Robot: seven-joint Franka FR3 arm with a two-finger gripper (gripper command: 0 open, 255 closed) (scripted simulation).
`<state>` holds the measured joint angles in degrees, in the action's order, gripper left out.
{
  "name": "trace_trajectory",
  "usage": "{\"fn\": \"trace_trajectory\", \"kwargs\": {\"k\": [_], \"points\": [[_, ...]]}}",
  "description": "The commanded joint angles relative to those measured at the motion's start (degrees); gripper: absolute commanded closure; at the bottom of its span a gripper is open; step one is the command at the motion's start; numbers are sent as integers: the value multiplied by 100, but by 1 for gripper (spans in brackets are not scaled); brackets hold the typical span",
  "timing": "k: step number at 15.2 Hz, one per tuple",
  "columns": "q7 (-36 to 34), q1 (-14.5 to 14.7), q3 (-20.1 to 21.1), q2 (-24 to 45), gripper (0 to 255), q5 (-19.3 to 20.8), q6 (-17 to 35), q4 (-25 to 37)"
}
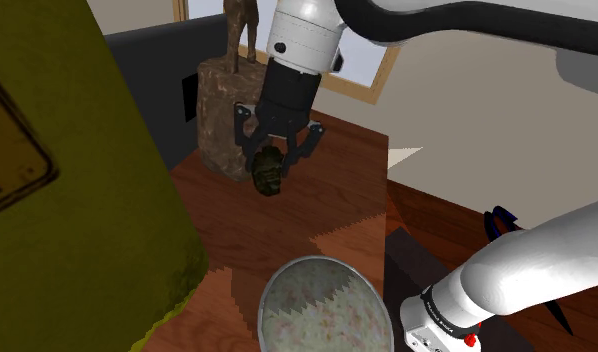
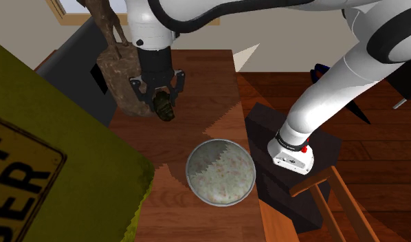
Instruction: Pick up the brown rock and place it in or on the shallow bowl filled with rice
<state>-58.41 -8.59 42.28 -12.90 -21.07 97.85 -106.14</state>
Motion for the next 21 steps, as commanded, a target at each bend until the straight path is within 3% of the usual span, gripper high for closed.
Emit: {"fn": "trace_trajectory", "kwargs": {"k": [1,6,13,21], "points": [[-36,-11,-14,21,255,23,-153,172],[-139,-31,-20,98,255,84,-465,560],[-268,419,-199,-1248,255,-725,-654,-323],[-787,1073,-249,-2453,255,-1395,-973,-921]]}}
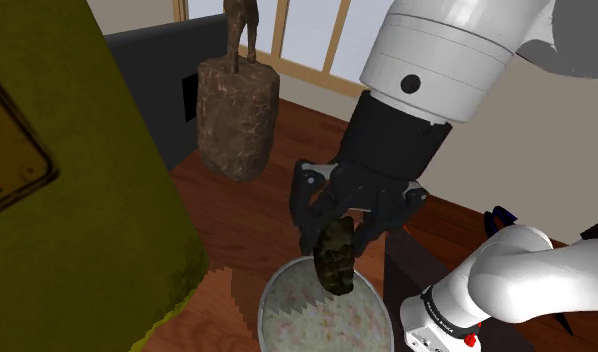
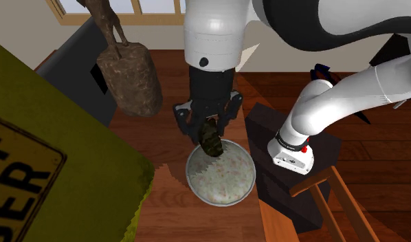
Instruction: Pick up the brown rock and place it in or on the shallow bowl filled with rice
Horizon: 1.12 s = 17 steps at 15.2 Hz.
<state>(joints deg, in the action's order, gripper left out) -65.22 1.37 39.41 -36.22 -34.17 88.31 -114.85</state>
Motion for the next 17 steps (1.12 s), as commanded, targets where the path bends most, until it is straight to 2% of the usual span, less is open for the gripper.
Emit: {"fn": "trace_trajectory", "kwargs": {"k": [1,2,17], "points": [[-193,156,47,-250,255,-160,-62,-96],[-339,280,70,-446,255,-277,-129,-156],[-16,431,402,-728,255,-620,780,-1347]]}}
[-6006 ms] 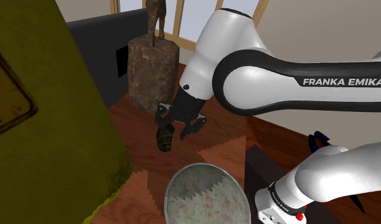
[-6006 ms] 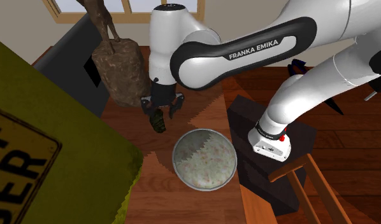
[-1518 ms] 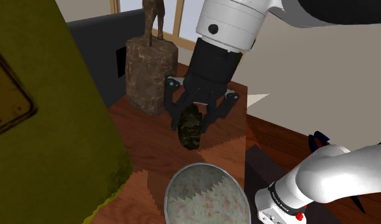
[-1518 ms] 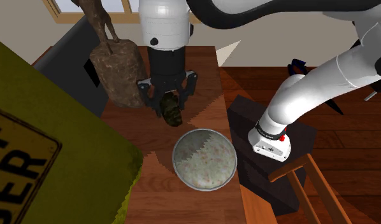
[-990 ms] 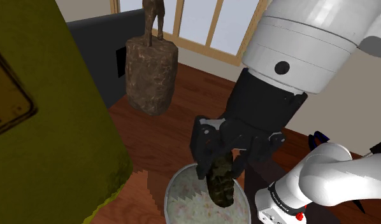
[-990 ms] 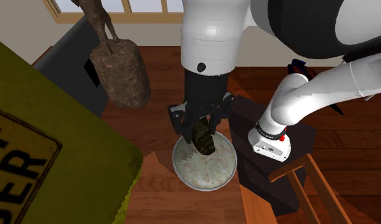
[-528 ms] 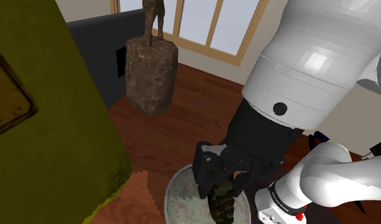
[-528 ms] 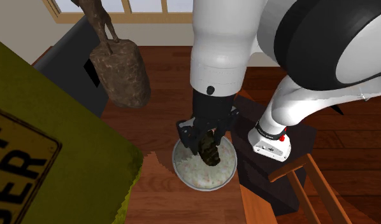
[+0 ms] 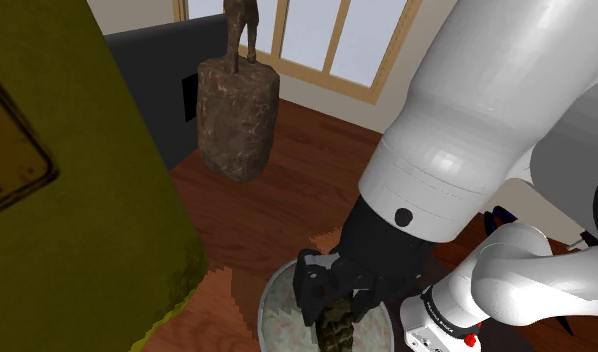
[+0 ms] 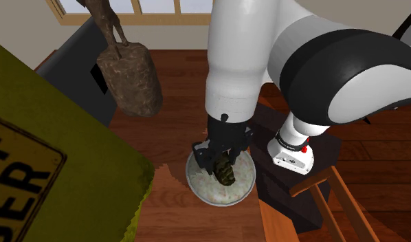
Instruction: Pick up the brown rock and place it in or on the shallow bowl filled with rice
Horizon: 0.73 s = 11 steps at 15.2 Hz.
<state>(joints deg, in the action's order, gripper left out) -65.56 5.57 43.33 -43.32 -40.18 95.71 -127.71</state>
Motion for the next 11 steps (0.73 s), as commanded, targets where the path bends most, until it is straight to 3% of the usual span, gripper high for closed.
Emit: {"fn": "trace_trajectory", "kwargs": {"k": [1,8,9,11], "points": [[18,12,11,-19,255,-19,41,-61],[18,12,11,-18,255,-19,41,-61],[18,12,11,-18,0,-19,41,-60],[19,13,9,-20,0,-19,40,-61]]}}
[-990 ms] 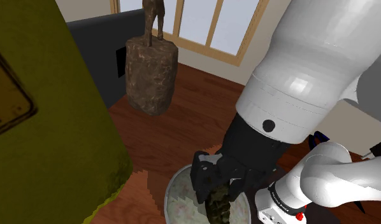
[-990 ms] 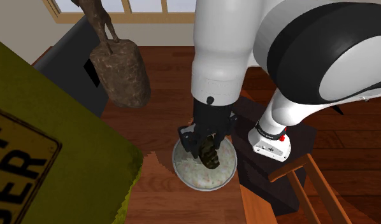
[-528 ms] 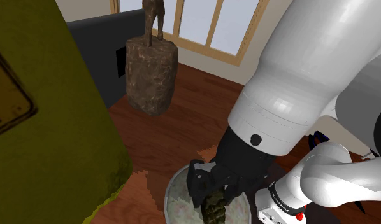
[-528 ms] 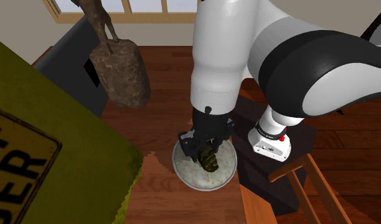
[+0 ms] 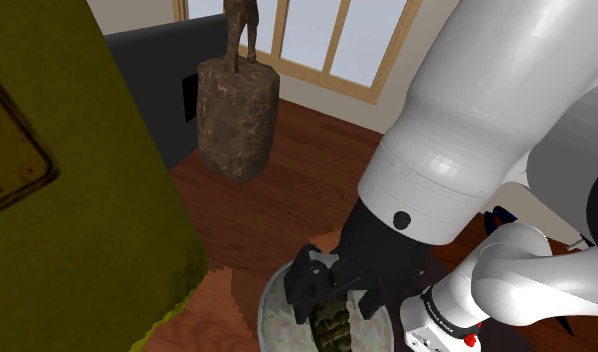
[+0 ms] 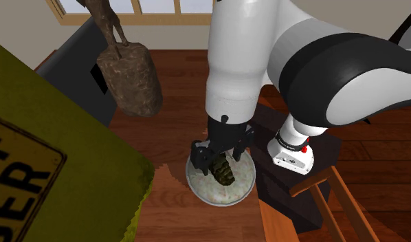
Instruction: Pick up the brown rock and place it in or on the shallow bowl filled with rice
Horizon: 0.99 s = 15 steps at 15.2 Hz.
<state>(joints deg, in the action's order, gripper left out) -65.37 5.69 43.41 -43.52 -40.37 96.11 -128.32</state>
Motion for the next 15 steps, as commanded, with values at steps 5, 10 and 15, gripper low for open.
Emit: {"fn": "trace_trajectory", "kwargs": {"k": [5,10,15], "points": [[-46,-31,-200,34,0,143,-329,321],[-91,-64,-362,90,0,263,-618,633],[-91,-64,-362,91,0,263,-618,633]]}}
